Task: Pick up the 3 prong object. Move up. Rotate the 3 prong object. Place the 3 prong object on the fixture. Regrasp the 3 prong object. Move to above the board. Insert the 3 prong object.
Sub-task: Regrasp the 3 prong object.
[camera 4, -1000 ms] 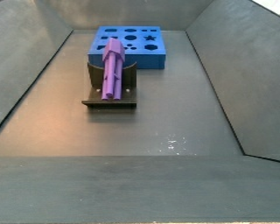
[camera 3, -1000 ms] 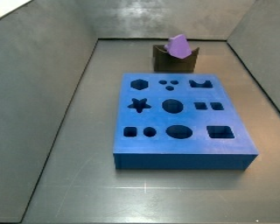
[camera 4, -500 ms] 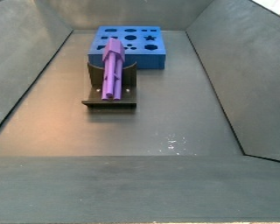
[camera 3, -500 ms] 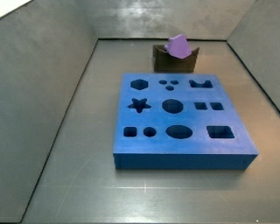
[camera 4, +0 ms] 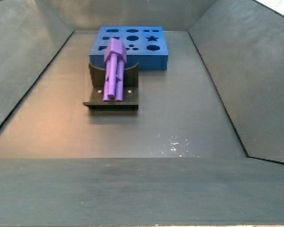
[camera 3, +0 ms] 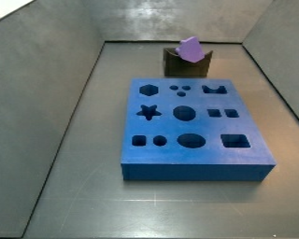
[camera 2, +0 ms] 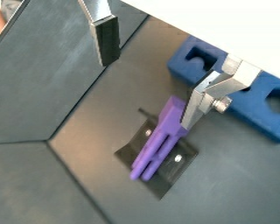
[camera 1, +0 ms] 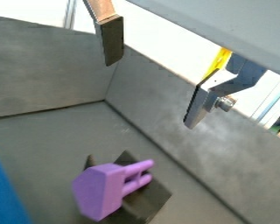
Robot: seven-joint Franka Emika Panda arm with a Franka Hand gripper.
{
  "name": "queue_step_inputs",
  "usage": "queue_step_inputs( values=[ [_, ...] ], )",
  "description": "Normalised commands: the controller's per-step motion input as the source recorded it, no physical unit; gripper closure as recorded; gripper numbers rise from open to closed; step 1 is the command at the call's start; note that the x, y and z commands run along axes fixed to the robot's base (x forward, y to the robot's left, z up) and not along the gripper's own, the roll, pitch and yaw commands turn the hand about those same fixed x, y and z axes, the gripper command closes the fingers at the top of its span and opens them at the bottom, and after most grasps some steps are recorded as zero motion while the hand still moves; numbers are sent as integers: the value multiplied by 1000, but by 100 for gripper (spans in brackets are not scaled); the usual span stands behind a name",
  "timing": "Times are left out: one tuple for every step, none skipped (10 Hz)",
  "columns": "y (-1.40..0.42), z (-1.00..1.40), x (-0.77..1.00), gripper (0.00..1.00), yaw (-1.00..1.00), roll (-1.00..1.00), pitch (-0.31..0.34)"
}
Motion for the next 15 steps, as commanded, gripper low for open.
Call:
queue_step_inputs(
  values=[
    [-50,-8,120,0,135,1000,185],
    [-52,-10,126,0,175,1000,210],
    [-55,-10,132,0,201,1000,222],
    [-56,-13,147,0,247,903,218],
    [-56,-16,160,0,259,731,187],
    [-62,-12,177,0,270,563,151],
    [-63,-14,194,0,269,395,117],
    [-51,-8,210,0,259,229,70],
    [-50,-8,205,0,245,171,38],
    [-53,-8,193,0,224,154,10],
    [-59,-12,169,0,190,158,0],
    [37,-1000,57,0,145,146,92],
    [38,-1000,58,0,126,147,88],
    [32,-1000,66,0,130,134,54],
    [27,-1000,72,0,132,113,33]
  ],
)
